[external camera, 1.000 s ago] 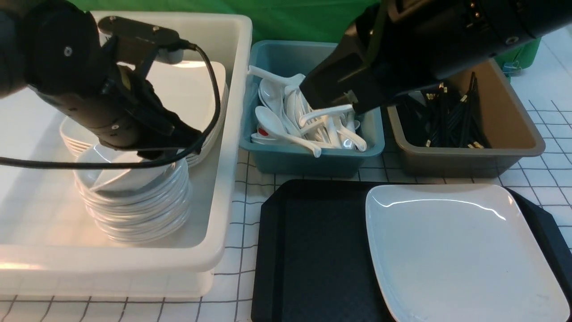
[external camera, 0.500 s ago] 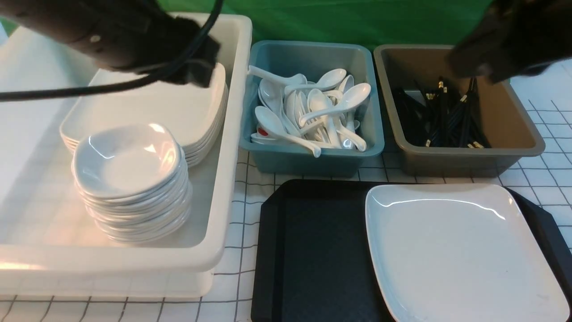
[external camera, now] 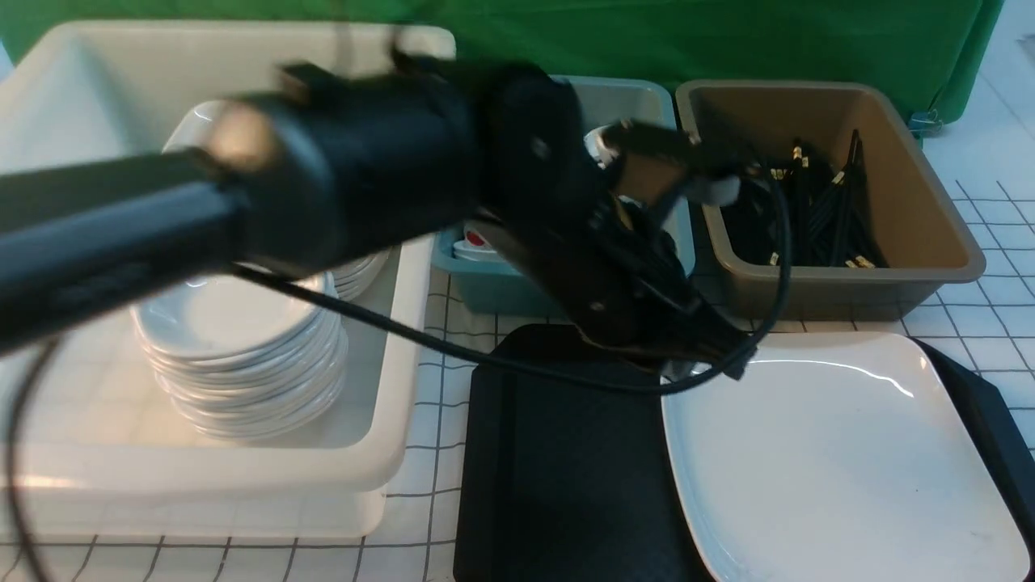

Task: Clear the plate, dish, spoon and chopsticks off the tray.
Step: Use the left arm to grab a plate from the dinner plate

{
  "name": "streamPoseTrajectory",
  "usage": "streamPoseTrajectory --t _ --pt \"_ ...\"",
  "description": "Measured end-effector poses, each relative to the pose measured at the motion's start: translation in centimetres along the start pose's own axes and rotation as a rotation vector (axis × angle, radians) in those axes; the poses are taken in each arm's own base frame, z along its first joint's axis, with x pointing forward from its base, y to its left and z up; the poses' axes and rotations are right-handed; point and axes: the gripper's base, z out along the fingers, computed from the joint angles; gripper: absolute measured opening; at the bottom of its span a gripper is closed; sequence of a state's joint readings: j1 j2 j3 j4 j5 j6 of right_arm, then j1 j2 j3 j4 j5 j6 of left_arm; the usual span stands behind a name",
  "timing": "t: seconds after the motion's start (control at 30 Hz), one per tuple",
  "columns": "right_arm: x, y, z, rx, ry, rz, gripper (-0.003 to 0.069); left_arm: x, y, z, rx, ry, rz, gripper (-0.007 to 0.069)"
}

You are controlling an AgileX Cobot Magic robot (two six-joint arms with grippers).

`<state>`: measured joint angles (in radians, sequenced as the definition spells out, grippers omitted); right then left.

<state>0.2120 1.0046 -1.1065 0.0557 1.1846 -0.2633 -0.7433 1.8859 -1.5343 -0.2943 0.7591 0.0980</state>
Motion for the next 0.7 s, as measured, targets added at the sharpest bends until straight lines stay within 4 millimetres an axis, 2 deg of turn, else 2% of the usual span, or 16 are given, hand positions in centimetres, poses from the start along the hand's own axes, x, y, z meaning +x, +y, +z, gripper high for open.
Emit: streamPoseTrajectory --t 0.13,0.17,0.23,0.3,0.47,0.7 --pt "1.8 0.5 -0.3 0.003 -0.011 0.003 0.0019 -1.0 0.9 4.0 -0.020 -0.003 -0.059 0.0333" --pt "2.0 0.5 -0.4 0.003 -0.013 0.003 0.0019 -1.0 1.0 4.5 -0.023 0.002 -0.062 0.0342" --pt "2.5 0.7 -0.9 0.009 -0.035 0.002 0.0019 -1.7 1.7 6.7 -0.047 -0.022 -0.071 0.0440" --pt "2.7 0.7 -1.3 0.014 -0.054 0.001 0.0019 -1.8 2.2 8.3 -0.069 -0.023 -0.081 0.0479" --pt "3.1 0.9 -2.1 0.018 -0.086 0.001 0.0019 -1.8 3.5 10.7 -0.131 -0.024 -0.104 0.0510" --pt "3.2 1.0 -2.4 0.019 -0.094 0.000 0.0019 -1.6 4.9 12.3 -0.131 -0.045 -0.182 0.0512"
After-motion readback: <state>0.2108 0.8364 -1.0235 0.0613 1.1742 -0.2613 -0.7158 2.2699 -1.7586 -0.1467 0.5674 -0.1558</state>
